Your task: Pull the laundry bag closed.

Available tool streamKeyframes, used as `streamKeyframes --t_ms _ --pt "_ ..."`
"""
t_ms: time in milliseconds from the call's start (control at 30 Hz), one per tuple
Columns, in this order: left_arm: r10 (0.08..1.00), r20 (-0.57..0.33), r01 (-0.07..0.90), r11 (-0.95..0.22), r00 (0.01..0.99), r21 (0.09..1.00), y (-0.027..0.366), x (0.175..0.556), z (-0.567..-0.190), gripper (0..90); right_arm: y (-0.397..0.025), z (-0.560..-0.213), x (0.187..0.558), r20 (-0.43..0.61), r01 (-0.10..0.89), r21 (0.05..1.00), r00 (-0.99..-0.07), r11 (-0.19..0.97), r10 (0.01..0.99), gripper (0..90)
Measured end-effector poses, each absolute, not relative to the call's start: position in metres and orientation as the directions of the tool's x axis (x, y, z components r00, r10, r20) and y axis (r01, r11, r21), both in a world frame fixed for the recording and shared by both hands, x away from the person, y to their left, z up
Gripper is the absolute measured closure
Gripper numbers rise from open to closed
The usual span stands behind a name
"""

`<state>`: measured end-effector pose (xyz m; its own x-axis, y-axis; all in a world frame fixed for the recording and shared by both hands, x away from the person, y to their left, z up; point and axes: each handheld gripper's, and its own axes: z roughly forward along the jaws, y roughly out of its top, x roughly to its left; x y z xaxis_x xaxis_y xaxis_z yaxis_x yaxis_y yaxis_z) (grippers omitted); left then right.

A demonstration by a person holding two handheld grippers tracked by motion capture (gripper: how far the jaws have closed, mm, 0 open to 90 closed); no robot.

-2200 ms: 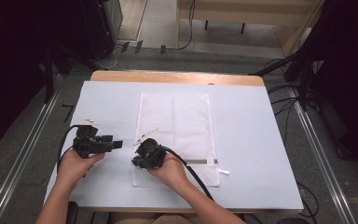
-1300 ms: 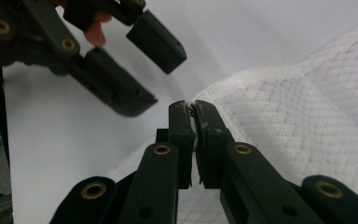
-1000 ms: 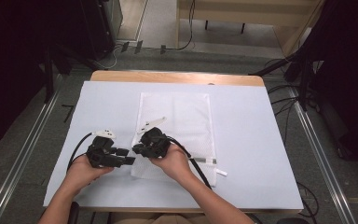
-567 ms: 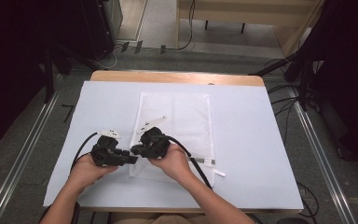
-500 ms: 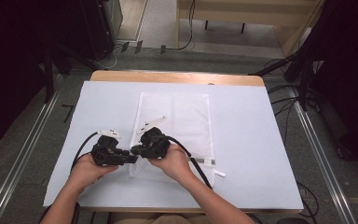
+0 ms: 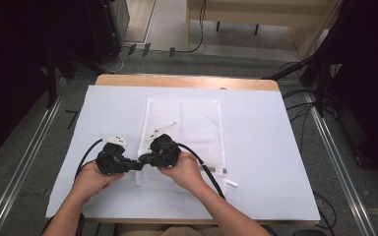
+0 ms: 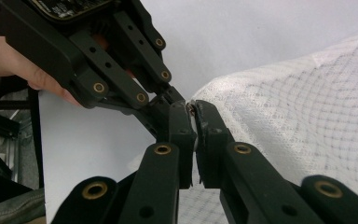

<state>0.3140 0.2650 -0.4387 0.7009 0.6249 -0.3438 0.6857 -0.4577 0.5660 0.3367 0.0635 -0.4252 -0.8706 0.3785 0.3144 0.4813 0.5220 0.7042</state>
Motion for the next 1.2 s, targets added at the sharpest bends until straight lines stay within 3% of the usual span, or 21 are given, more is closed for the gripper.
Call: streamKeyframes --t_ms 767,1200 --pt "0.619 -0.337 0.684 -0.491 0.709 0.539 0.265 0.313 -0.438 89.4 0.055 -0.441 0.338 0.314 0.479 0.703 -0.872 0.525 0.376 88.4" --pt "0.631 -0.337 0.696 -0.488 0.698 0.528 0.261 0.318 -0.442 81.3 0.056 -0.436 0.336 0.311 0.459 0.710 -0.885 0.534 0.347 88.3"
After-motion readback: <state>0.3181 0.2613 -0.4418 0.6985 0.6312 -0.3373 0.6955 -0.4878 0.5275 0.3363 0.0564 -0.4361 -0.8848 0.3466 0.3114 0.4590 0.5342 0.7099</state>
